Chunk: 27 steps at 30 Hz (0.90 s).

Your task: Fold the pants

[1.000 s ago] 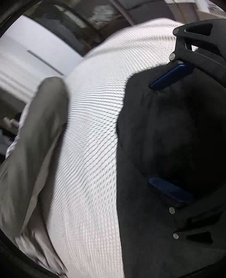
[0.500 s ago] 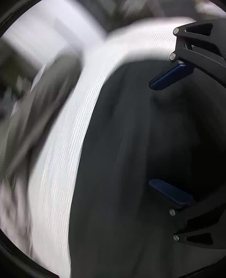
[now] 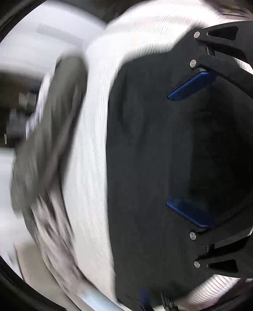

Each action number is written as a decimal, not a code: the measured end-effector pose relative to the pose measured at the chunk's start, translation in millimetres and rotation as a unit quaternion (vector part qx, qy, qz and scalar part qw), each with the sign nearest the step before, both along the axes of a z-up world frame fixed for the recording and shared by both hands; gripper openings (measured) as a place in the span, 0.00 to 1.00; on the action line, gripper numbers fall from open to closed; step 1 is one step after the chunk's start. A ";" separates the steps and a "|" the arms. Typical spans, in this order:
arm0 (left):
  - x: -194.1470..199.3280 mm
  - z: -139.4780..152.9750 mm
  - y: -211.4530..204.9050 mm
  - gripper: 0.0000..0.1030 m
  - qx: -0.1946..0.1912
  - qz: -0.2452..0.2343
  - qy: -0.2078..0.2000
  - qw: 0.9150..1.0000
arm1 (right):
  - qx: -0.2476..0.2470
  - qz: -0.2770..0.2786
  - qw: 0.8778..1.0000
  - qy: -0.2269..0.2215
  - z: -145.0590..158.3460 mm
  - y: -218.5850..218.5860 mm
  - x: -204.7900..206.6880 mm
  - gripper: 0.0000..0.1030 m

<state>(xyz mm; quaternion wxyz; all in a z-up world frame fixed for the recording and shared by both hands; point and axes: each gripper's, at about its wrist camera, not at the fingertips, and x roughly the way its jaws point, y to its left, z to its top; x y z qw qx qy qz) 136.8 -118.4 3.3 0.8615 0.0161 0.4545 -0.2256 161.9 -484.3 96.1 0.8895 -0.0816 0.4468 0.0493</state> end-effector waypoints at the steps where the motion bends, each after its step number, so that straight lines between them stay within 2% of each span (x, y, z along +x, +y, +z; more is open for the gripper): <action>1: -0.8 -9.0 -7.0 0.92 0.017 -0.007 0.013 1.000 | -0.017 0.031 0.999 0.014 -14.5 13.1 4.0 0.99; 2: -1.6 -16.3 -10.8 0.92 0.037 -0.009 0.019 0.999 | -0.042 0.051 0.998 0.024 -26.7 23.0 3.0 0.99; 3: -4.0 -18.2 -10.2 0.92 0.041 -0.011 0.016 0.999 | -0.070 0.064 0.995 0.034 -40.2 32.9 4.5 0.99; 4: -6.1 -17.4 -6.8 0.92 0.041 -0.016 0.014 0.999 | -0.083 0.072 0.993 0.038 -48.2 28.6 6.4 0.99; 5: -9.2 -15.6 -0.2 0.92 0.040 -0.016 0.015 0.999 | -0.070 0.066 0.995 0.036 -46.4 17.6 8.8 0.99; 8: -6.4 -17.0 31.0 0.93 0.045 0.010 0.020 0.999 | -0.070 -0.022 0.997 0.029 -33.7 -47.2 8.2 0.99; 9: -1.8 -19.1 43.9 0.93 0.048 0.022 0.020 0.998 | -0.089 -0.067 0.993 0.027 -34.5 -77.2 7.4 0.98; 11: -5.3 -21.6 61.7 0.93 0.046 0.037 0.021 0.998 | -0.087 -0.132 0.987 0.022 -35.0 -132.1 0.7 0.99; 13: -10.6 -21.6 68.8 0.93 0.052 0.039 0.014 0.998 | -0.104 -0.169 0.980 0.022 -32.9 -154.0 -1.7 0.99; 15: -11.3 -19.1 73.5 0.92 0.057 0.050 0.012 0.997 | -0.105 -0.175 0.979 0.013 -26.6 -158.4 -5.2 0.99; 16: -12.8 -14.7 72.9 0.89 0.053 0.054 0.009 0.997 | -0.107 -0.176 0.978 0.011 -20.7 -156.3 -8.3 0.99; 17: -16.7 -7.0 68.8 0.86 0.045 0.055 -0.001 0.997 | -0.109 -0.175 0.978 0.009 -15.6 -122.3 -20.7 0.99; 18: -13.6 0.4 67.8 0.86 0.040 0.053 -0.009 0.998 | -0.107 -0.164 0.981 0.001 -15.1 -119.6 -24.7 0.99; 20: -20.8 17.9 53.6 0.87 0.017 0.033 -0.030 0.999 | -0.095 -0.118 0.988 -0.029 2.2 -83.8 -40.3 0.99; 22: -17.5 24.3 28.4 0.87 -0.006 0.012 -0.032 0.999 | -0.068 -0.063 0.995 -0.046 14.4 -41.8 -55.1 0.99; 25: -11.2 11.9 -7.0 0.87 -0.009 -0.019 -0.010 1.000 | -0.051 0.032 0.998 -0.012 -5.3 19.3 -46.3 0.99; 27: -7.1 -2.0 -24.2 0.87 0.021 -0.035 0.002 0.999 | -0.070 0.081 0.994 0.020 -29.4 52.0 -40.4 0.99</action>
